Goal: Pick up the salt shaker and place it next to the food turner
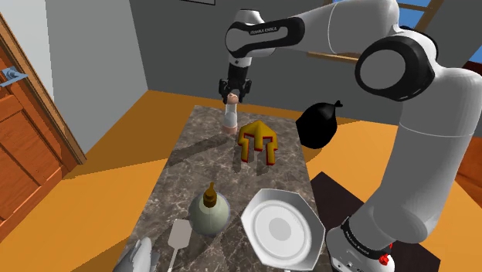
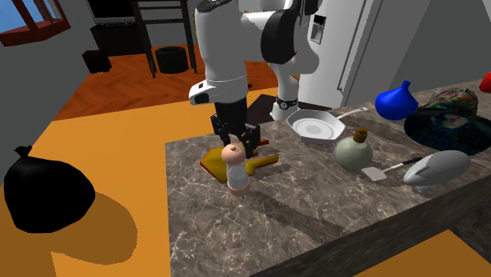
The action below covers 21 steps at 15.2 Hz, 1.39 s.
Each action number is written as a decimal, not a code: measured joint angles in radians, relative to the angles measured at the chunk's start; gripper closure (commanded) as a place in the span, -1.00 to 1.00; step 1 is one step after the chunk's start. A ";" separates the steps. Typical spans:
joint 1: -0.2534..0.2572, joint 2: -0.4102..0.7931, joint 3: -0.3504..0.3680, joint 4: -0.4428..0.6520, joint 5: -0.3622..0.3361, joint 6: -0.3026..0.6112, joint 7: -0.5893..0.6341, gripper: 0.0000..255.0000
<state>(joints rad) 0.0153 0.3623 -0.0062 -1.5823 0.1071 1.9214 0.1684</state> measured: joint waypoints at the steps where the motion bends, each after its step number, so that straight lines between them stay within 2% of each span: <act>1: 0.000 -0.002 0.000 0.009 0.000 -0.011 0.001 1.00; 9: 0.001 -0.014 0.000 0.099 -0.004 -0.112 0.013 1.00; 21: 0.103 -0.347 0.071 -0.255 -0.003 -0.074 0.182 1.00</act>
<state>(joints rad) 0.1183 0.0153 0.0647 -1.8372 0.1038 1.8472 0.3503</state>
